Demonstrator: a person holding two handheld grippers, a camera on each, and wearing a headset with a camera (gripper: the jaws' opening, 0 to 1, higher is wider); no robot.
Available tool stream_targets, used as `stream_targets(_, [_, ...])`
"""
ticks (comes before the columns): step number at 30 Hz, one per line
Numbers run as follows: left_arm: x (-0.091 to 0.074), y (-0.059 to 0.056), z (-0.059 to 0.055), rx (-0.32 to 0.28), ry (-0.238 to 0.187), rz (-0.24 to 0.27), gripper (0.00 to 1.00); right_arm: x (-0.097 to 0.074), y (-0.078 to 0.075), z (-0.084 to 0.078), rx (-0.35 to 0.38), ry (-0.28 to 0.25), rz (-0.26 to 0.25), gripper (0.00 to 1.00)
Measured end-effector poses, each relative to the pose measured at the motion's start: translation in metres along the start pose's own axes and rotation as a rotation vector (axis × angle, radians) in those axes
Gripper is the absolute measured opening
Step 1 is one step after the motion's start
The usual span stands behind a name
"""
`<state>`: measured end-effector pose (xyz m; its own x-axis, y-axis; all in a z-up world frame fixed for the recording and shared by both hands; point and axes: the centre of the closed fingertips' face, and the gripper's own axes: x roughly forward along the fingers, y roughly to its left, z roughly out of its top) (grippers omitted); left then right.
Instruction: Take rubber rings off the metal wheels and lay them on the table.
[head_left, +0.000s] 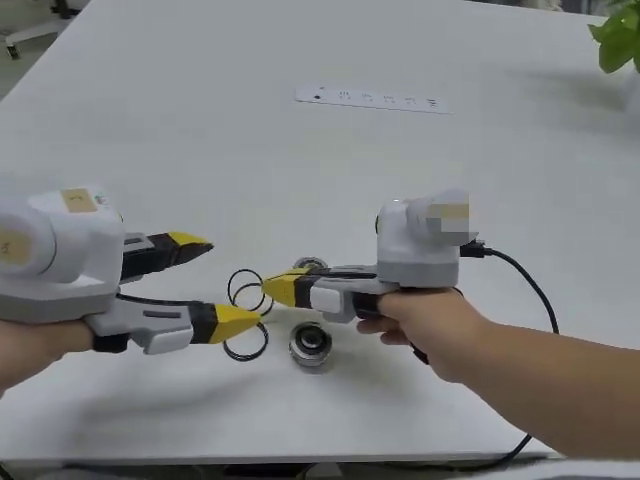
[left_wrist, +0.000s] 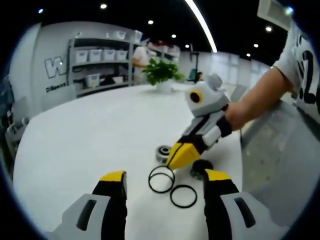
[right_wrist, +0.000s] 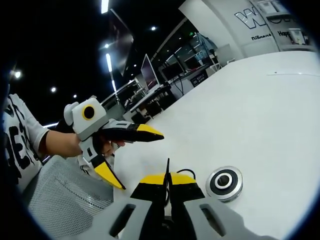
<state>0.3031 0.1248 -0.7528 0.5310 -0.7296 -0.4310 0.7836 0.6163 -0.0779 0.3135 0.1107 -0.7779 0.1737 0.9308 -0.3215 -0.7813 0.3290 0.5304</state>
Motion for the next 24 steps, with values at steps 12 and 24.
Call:
stream_targets(12, [0.0,0.0,-0.003,0.008,0.012,-0.001,0.63,-0.002,-0.011,-0.007,0.017,0.016,-0.039,0.0])
stream_targets(24, [0.003,-0.001,-0.006,0.005,0.027,-0.007,0.62,-0.004,-0.015,-0.012,0.006,0.034,-0.066,0.04])
